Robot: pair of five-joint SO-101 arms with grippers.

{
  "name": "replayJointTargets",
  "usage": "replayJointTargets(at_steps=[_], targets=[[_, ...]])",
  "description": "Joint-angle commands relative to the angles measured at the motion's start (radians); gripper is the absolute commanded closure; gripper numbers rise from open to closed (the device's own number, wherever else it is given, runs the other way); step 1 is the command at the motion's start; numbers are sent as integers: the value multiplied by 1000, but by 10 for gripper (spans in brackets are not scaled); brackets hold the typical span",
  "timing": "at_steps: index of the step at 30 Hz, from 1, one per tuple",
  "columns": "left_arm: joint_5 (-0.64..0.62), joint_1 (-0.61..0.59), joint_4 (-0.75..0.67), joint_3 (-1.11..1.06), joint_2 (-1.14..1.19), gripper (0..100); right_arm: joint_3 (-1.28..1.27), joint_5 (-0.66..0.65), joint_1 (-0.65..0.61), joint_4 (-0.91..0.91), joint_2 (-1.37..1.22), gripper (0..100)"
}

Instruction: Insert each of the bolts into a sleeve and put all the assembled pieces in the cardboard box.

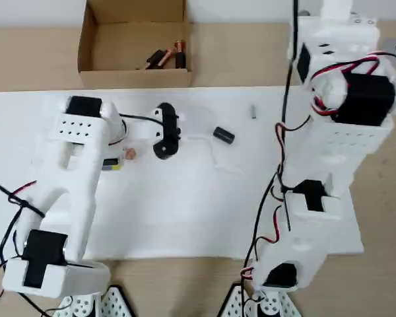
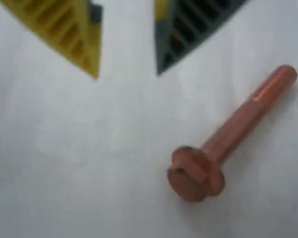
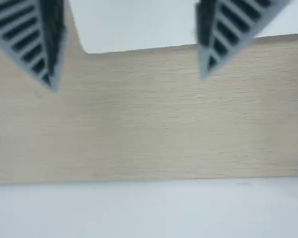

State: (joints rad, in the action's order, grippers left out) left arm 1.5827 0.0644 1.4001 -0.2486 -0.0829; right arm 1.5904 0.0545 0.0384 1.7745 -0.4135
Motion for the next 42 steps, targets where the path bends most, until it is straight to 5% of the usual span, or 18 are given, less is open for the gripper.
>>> replayJointTargets(at_steps=[1, 15, 42], targets=[[74, 15, -80, -44, -41, 918, 1, 6, 35, 14, 58, 781], [101, 9, -350, -51, 131, 918, 1, 6, 38, 14, 58, 781], [138, -34, -302, 84, 429, 976, -1, 6, 33, 14, 58, 781]])
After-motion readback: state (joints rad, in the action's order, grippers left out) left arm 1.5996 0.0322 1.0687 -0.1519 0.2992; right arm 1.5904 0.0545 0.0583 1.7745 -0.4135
